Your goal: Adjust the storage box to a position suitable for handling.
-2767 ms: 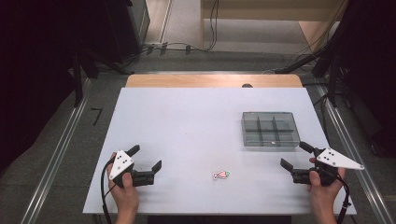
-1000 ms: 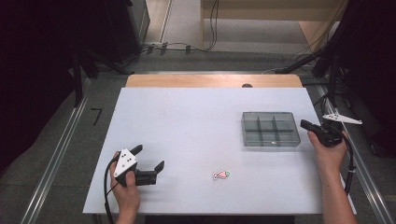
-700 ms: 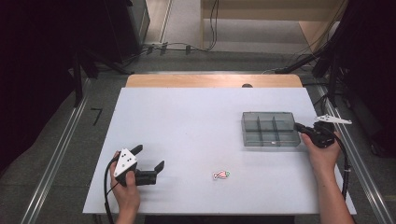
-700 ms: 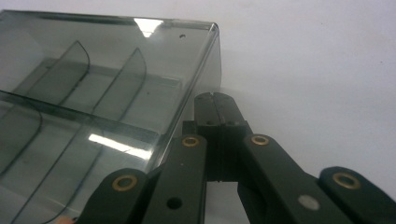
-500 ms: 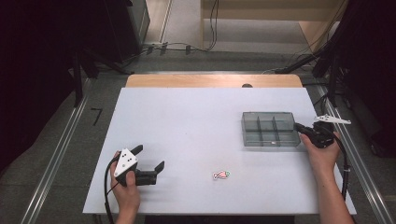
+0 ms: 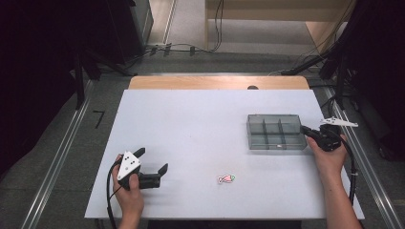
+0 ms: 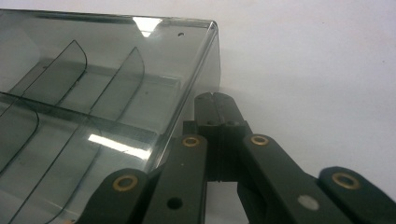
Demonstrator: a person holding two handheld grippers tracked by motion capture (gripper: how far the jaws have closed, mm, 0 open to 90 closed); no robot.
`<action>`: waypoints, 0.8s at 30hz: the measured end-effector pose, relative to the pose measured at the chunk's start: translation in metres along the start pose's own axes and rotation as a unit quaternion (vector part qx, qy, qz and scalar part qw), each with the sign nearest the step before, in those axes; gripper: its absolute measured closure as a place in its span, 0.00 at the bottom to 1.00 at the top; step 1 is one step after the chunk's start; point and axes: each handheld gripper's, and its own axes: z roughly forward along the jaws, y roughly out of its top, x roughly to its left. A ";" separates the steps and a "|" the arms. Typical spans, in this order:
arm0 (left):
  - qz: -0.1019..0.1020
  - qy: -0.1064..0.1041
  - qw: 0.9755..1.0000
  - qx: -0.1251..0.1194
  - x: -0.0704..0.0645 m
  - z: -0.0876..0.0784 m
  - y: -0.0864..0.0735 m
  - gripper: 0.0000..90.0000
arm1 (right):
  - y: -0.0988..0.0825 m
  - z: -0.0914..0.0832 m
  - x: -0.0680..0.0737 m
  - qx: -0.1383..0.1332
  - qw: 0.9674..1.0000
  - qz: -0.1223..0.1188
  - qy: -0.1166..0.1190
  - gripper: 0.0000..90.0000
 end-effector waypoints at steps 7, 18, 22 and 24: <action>0.004 -0.004 1.000 -0.006 -0.008 0.003 0.012 0.00 | 0.000 0.002 0.006 0.000 1.000 -0.012 0.009 0.98; -0.012 -0.022 1.000 -0.014 -0.011 0.021 0.030 0.00 | 0.001 0.005 0.012 -0.003 1.000 -0.018 0.015 0.98; -0.015 -0.021 1.000 -0.012 -0.012 0.029 0.035 0.00 | 0.001 0.006 0.015 -0.002 1.000 -0.020 0.017 0.98; -0.017 -0.021 1.000 -0.011 -0.014 0.034 0.038 0.00 | 0.001 0.007 0.016 -0.003 1.000 -0.023 0.019 0.98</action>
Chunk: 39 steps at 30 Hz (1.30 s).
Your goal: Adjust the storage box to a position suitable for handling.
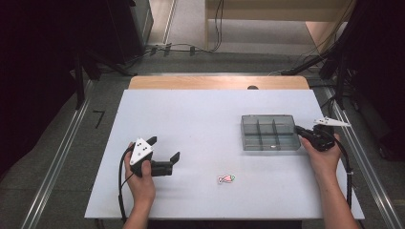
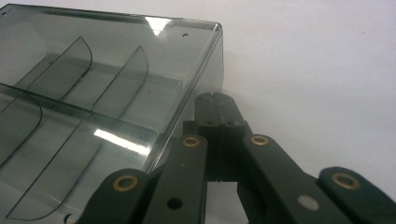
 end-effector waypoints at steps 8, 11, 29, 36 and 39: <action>-0.010 -0.005 1.000 0.001 -0.005 0.020 0.009 0.00 | 0.001 0.003 0.007 0.000 1.000 -0.008 0.005 0.98; -0.014 -0.005 1.000 0.005 -0.006 0.029 0.010 0.00 | 0.001 0.003 0.009 0.001 1.000 -0.010 0.007 0.98; -0.018 0.004 0.999 0.047 -0.024 0.073 0.017 0.15 | 0.002 0.009 0.020 0.007 0.999 -0.029 0.016 0.98; -0.029 0.008 0.997 0.066 -0.030 0.091 0.016 0.24 | 0.003 0.013 0.030 0.010 0.999 -0.043 0.023 0.98; -0.049 0.016 0.996 0.071 -0.030 0.098 0.016 0.31 | 0.003 0.014 0.033 0.011 0.999 -0.047 0.025 0.98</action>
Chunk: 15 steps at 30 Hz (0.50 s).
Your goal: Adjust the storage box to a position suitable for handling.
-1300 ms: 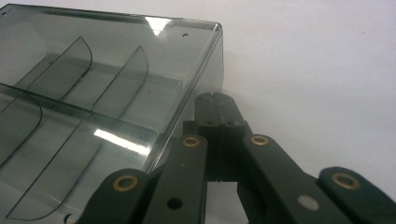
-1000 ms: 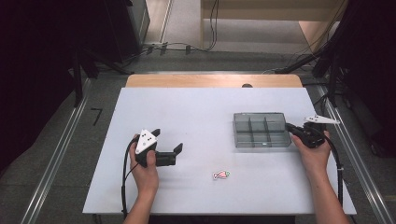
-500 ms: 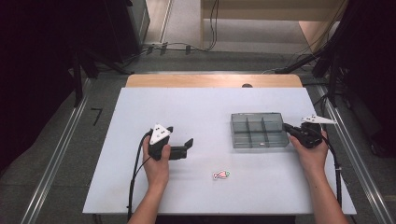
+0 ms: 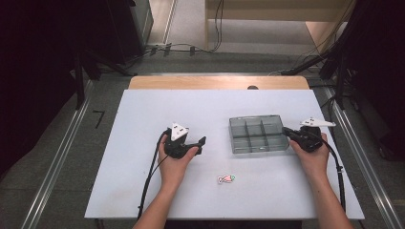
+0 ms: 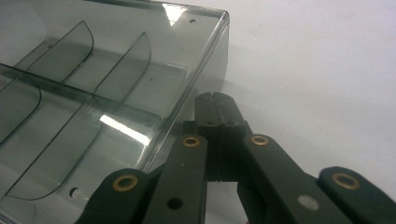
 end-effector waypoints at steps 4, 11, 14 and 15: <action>-0.002 0.002 1.000 0.008 -0.003 0.007 0.002 0.44 | 0.001 0.003 0.006 0.003 1.000 -0.014 0.001 0.98; 0.004 -0.008 1.000 0.028 -0.014 0.019 0.002 0.58 | 0.003 0.007 0.016 0.005 1.000 -0.025 0.009 0.98; 0.004 -0.010 0.999 0.035 -0.019 0.023 0.003 0.67 | 0.003 0.009 0.020 0.007 0.999 -0.030 0.014 0.98; 0.006 -0.012 0.999 0.042 -0.020 0.025 0.003 0.70 | 0.003 0.009 0.022 0.007 0.999 -0.032 0.016 0.98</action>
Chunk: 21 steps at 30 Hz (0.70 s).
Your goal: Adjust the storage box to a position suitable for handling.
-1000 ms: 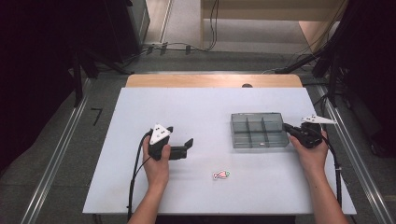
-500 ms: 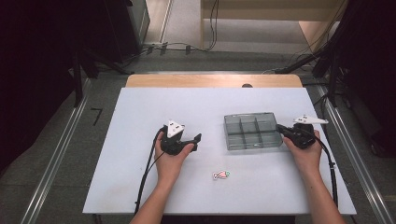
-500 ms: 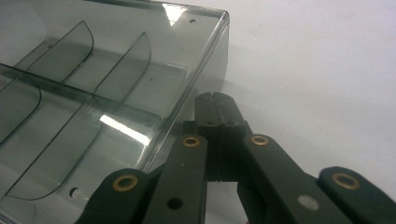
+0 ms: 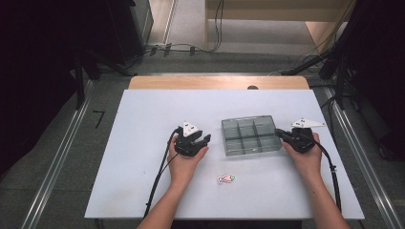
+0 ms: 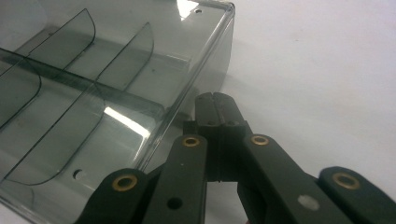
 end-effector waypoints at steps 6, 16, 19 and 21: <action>-0.003 -0.009 1.000 0.020 -0.005 0.005 0.001 0.83 | 0.002 0.005 0.012 0.005 1.000 -0.012 0.010 0.98; -0.024 0.010 0.999 0.034 -0.001 0.000 -0.002 0.96 | 0.003 0.010 0.040 0.012 0.999 -0.026 0.037 0.98; -0.024 0.010 0.999 0.036 0.003 -0.004 -0.005 0.99 | 0.003 0.010 0.047 0.013 0.999 -0.028 0.042 0.98; -0.027 0.004 0.999 0.036 0.006 -0.007 -0.007 1.00 | 0.002 0.010 0.052 0.013 0.999 -0.028 0.039 0.98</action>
